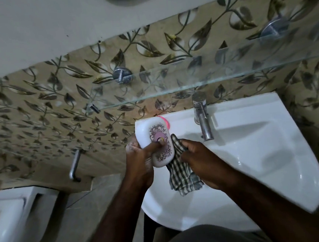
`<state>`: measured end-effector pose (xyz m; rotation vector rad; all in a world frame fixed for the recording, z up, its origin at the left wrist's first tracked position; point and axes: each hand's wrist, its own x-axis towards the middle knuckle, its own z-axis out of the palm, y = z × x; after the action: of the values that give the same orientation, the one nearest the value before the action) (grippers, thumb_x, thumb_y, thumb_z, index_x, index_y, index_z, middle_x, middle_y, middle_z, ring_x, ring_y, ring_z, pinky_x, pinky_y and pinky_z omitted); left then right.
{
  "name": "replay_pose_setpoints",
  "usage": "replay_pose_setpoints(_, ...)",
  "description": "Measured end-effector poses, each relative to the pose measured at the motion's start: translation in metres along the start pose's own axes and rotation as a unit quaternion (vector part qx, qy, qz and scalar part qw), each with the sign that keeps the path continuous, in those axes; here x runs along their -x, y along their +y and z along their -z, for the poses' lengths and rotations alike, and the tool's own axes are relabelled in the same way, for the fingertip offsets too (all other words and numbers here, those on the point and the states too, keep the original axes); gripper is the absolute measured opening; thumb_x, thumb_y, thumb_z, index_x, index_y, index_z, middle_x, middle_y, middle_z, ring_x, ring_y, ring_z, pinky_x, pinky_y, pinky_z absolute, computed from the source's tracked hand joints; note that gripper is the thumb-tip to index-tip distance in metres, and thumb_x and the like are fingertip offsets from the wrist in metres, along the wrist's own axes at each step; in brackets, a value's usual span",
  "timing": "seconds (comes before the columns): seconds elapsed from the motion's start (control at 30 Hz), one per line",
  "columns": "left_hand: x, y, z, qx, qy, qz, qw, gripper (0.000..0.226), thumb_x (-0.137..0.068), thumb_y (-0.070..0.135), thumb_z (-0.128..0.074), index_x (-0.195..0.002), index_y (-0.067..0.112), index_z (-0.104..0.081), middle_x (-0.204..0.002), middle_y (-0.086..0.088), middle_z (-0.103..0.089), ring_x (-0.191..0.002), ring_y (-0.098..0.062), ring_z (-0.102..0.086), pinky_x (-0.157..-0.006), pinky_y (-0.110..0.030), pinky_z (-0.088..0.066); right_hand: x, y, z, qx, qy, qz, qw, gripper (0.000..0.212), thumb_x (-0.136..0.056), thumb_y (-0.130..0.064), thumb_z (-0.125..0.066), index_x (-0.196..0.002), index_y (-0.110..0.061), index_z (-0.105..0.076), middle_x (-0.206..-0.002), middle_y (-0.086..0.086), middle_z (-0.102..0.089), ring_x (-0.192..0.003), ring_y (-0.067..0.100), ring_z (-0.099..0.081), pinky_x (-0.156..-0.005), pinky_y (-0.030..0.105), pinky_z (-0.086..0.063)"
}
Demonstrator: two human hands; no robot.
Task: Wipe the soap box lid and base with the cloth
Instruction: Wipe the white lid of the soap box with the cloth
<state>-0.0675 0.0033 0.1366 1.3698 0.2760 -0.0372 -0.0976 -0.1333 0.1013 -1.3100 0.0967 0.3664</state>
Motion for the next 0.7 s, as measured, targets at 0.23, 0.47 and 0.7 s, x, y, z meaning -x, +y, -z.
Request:
replay_pose_setpoints(0.23, -0.013, 0.008, 0.006, 0.117, -0.029, 0.030, 0.992, 0.032, -0.085, -0.005, -0.058, -0.116, 0.002, -0.061, -0.100, -0.013, -0.072, -0.087, -0.022, -0.070, -0.071, -0.037, -0.059, -0.002, -0.021, 0.017, -0.069, 0.042, -0.008, 0.997, 0.028, -0.087, 0.015, -0.046, -0.104, -0.004, -0.058, -0.096, 0.021, -0.068, -0.083, 0.028, -0.066, -0.078, 0.039, -0.053)
replay_pose_setpoints(0.47, -0.034, 0.011, 0.011, 0.175, -0.044, 0.052, 0.982, 0.039, -0.084, -0.011, -0.051, -0.119, 0.006, -0.059, -0.088, -0.006, -0.071, -0.081, -0.022, -0.069, -0.066, -0.040, -0.059, 0.006, -0.030, 0.017, -0.162, 0.080, -0.019, 0.983, 0.026, -0.087, 0.012, -0.049, -0.110, 0.005, -0.060, -0.098, 0.028, -0.066, -0.085, 0.035, -0.063, -0.078, 0.046, -0.056)
replay_pose_setpoints(0.7, -0.033, -0.008, 0.025, 0.183, -0.160, 0.127, 0.962, 0.079, -0.064, -0.004, -0.068, -0.138, 0.013, -0.045, -0.132, -0.028, -0.054, -0.120, -0.048, -0.053, -0.093, -0.069, -0.043, 0.005, -0.049, 0.008, 0.036, 0.265, 0.086, 0.960, 0.020, -0.088, -0.004, -0.063, -0.107, -0.010, -0.060, -0.096, 0.013, -0.074, -0.087, 0.030, -0.070, -0.083, 0.048, -0.056)
